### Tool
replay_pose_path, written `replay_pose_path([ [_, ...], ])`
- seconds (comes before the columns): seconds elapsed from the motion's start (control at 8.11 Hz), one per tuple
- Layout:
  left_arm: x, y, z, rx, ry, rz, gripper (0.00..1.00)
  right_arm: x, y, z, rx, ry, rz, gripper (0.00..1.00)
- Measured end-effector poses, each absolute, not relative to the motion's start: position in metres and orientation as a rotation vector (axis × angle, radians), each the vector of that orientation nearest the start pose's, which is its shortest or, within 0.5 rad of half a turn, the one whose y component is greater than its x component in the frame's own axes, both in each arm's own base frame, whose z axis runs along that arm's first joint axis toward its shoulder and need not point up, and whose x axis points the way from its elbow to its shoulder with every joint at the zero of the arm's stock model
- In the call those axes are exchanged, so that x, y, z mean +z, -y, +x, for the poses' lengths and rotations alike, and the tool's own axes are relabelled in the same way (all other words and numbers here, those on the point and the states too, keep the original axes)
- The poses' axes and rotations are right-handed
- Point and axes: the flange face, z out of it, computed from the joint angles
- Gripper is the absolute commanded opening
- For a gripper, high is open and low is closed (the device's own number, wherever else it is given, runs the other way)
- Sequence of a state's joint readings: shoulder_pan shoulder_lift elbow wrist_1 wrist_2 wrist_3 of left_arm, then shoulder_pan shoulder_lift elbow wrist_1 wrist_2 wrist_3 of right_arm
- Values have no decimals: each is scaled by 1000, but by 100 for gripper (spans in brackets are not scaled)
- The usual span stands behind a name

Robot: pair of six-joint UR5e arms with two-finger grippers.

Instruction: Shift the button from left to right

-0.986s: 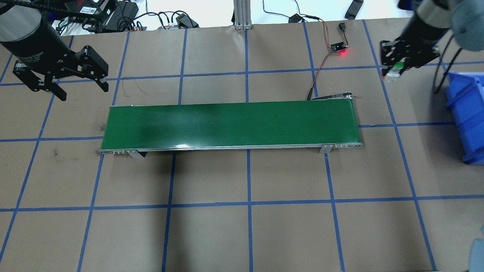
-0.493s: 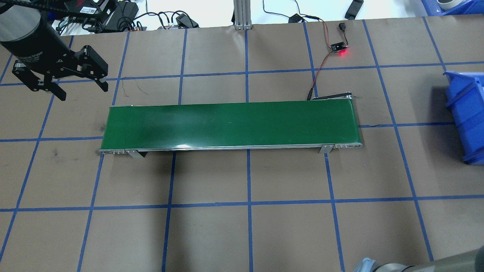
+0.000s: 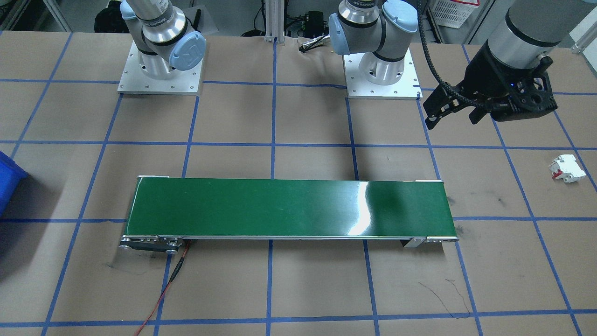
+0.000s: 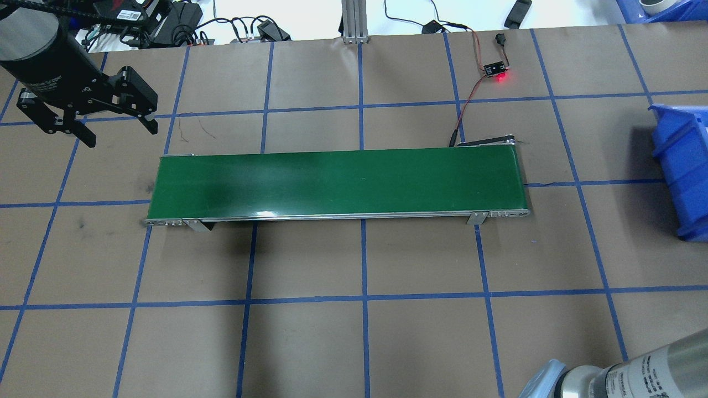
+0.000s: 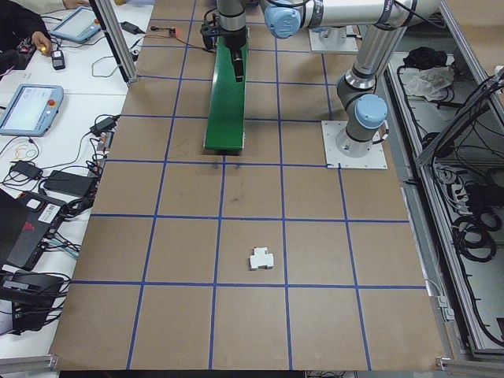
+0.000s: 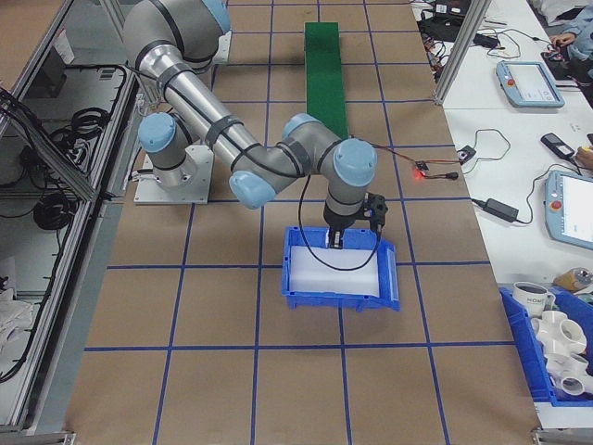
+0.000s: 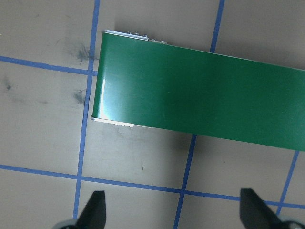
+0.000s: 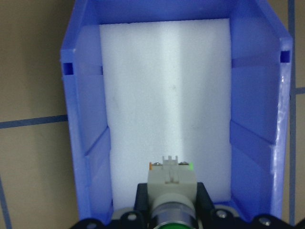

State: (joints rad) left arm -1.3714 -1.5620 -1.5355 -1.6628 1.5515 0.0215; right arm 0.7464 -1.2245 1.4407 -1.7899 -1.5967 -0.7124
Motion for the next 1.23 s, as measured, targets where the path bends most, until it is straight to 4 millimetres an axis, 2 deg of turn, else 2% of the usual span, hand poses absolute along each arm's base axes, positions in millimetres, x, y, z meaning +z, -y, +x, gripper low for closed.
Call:
replay_pose_path([
  [0.25, 501, 500, -37, 71, -3153, -280, 100, 351, 528, -395, 2, -3173, 129, 0],
  [0.86, 502, 500, -37, 60, -3151, -279, 100, 291, 537, -402, 51, -3094, 102, 3],
  [0.99, 502, 501, -37, 52, -3151, -279, 100, 283, 538, -403, 55, -3089, 82, 23],
  [1.11, 503, 501, -37, 47, -3151, -279, 100, 278, 538, -404, 57, -3087, 65, 52],
  [1.23, 503, 501, -37, 40, -3150, -279, 100, 273, 539, -404, 59, -3085, 48, 52],
])
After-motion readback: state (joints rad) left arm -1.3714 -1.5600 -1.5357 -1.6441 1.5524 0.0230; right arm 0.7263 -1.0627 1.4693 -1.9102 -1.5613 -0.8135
